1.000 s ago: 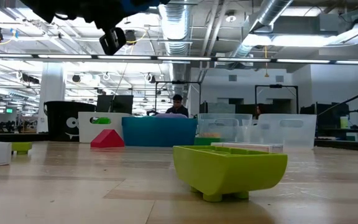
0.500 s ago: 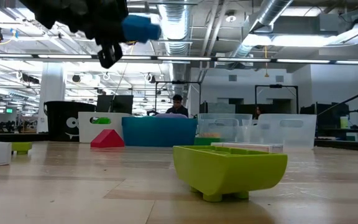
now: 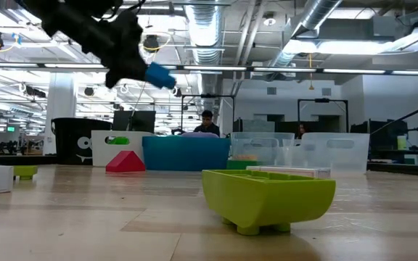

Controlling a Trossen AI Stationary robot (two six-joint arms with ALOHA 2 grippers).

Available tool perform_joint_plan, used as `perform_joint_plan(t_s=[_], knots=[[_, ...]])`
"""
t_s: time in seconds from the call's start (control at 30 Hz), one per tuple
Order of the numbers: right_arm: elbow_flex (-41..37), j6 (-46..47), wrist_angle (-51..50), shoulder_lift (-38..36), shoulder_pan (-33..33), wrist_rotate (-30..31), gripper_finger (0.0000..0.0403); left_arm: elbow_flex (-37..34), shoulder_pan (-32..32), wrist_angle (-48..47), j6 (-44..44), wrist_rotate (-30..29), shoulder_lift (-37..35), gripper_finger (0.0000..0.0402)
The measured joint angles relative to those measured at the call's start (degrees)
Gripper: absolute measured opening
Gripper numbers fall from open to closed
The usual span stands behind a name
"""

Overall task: Pick & Place Toys
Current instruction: Put the large blue game piece into the white bin, then put the small red game piece into the left transparent bin

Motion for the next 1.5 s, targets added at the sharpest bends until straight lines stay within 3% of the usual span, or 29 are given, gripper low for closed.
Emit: perform_joint_plan(t_s=[0.23, 0.3, 0.57, 0.87, 0.93, 1.03, 1.2, 1.27, 1.37, 1.5], knots=[[0.0, 3.0, -1.6, -0.3, -1.4, 0.0, 0.0206, 0.0, 6.3, -7.0, 5.7, -23.5, -5.2, 0.0002], [0.0, 3.7, -2.2, -0.3, -2.0, 0.0, 0.0203, 0.0, 7.7, -8.4, 6.8, -26.9, -5.7, 0.0002], [0.0, 11.2, -8.6, -0.3, -3.8, -0.1, 0.0192, 0.0, 9.7, -11.4, 10.4, -27.4, -5.6, 0.0022], [0.0, 14.8, -11.8, -0.3, -3.7, -0.2, 0.0189, 0.0, 9.7, -13.1, 11.3, -27.8, -5.6, 0.0091], [0.0, 14.8, -11.8, -0.3, -3.7, -0.2, 0.0189, 0.0, 9.7, -13.2, 10.9, -26.4, -5.6, 0.0110], [0.0, 14.8, -11.9, -0.3, -3.6, -1.6, 0.0189, 0.0, 9.6, -13.2, 11.0, -19.9, -5.6, 0.0137], [0.0, 18.7, -13.6, -0.3, -3.3, -8.7, 0.0189, 0.0, 8.6, -13.9, 9.4, -0.7, -5.6, 0.0174], [0.0, 22.0, -16.8, -0.3, -2.9, -10.5, 0.0189, 0.0, 7.0, -14.8, 7.0, 4.1, -5.6, 0.0185], [0.0, 30.2, -23.5, -0.3, -3.0, -14.6, 0.0189, 0.0, 3.2, -18.2, 4.0, 4.7, -5.6, 0.0197], [0.0, 42.8, -33.7, -0.3, -3.4, -22.1, 0.0189, 0.0, -2.8, -23.6, -0.6, 1.1, -5.6, 0.0206]])
